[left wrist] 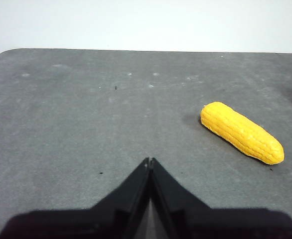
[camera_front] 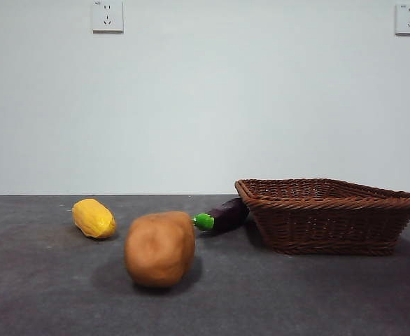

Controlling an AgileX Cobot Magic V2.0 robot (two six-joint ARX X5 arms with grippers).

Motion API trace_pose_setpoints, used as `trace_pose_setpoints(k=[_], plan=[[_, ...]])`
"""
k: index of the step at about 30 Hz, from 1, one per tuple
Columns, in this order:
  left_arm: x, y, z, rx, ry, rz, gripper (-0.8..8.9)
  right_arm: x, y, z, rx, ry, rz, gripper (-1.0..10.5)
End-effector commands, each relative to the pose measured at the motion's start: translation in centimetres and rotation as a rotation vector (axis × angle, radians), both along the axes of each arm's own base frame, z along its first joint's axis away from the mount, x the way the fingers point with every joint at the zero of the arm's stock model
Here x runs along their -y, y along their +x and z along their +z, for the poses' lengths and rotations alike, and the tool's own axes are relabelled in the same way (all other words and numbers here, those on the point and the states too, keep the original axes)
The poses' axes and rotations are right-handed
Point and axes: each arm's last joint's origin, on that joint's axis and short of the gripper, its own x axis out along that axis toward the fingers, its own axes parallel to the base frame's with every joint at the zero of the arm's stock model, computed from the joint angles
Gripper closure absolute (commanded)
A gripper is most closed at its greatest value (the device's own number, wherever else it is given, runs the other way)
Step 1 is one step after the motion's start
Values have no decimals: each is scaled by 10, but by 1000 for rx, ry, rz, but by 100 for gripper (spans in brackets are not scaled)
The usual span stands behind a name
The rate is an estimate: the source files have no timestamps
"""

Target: Help me put the vegetables on the table into the basket

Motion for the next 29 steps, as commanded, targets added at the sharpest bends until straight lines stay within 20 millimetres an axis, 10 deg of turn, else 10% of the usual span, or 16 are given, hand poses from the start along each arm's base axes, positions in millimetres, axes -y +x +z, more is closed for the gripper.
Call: trace_pose_setpoints(k=[1, 29], plan=[[0, 0, -3, -7, -9, 2, 817, 0, 0, -2, -6, 0, 3, 946], [0, 9, 14, -105, -63, 5, 819, -3, -3, 18, 8, 491, 33, 955]])
